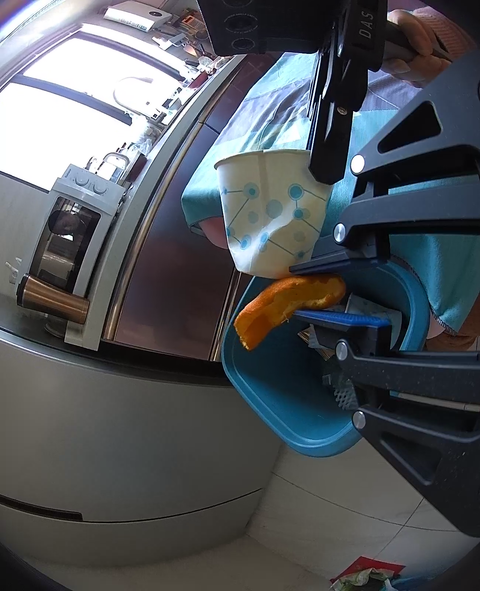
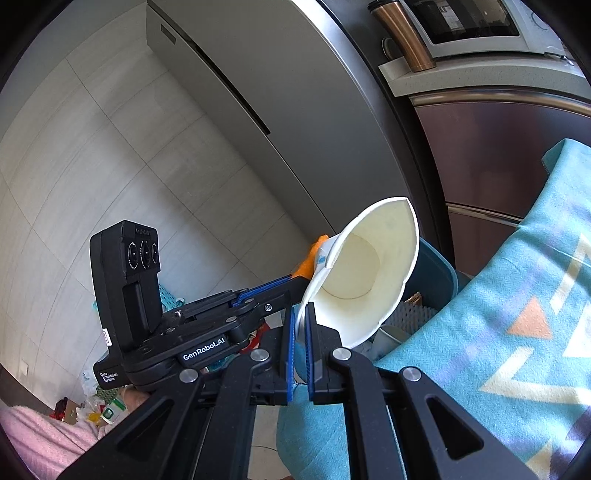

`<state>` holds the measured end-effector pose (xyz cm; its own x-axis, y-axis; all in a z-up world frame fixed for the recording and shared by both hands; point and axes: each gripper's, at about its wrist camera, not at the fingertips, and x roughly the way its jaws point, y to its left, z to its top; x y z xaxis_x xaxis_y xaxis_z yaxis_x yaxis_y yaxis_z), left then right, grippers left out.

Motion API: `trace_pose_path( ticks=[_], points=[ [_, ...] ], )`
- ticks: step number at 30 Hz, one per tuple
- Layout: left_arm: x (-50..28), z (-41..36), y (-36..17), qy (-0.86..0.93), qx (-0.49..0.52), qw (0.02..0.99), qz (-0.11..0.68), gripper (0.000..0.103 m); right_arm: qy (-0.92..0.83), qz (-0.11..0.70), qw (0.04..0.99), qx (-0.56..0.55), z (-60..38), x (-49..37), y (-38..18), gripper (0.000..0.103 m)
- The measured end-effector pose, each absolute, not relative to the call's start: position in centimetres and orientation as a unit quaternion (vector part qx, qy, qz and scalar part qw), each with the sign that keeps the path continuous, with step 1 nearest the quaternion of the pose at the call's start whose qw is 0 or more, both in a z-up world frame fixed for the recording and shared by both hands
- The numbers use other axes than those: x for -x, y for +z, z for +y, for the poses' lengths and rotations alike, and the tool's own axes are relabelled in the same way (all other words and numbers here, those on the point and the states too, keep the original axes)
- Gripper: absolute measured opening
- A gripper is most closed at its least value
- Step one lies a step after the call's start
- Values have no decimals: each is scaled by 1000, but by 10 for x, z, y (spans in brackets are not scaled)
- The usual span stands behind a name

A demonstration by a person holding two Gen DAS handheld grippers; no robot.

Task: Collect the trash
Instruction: 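Carry the peel and cup over the teal bin with both tools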

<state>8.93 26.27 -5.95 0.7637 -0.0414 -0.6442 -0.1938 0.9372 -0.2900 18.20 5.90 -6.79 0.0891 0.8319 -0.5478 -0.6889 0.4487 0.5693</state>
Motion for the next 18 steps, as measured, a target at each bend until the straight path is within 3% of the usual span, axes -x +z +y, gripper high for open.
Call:
trace_pose_path(
  ticks=[18],
  points=[
    [-101,276,-84,60,195,910,361,19,509,457,729,-47,96,-189,-77,5]
  ],
)
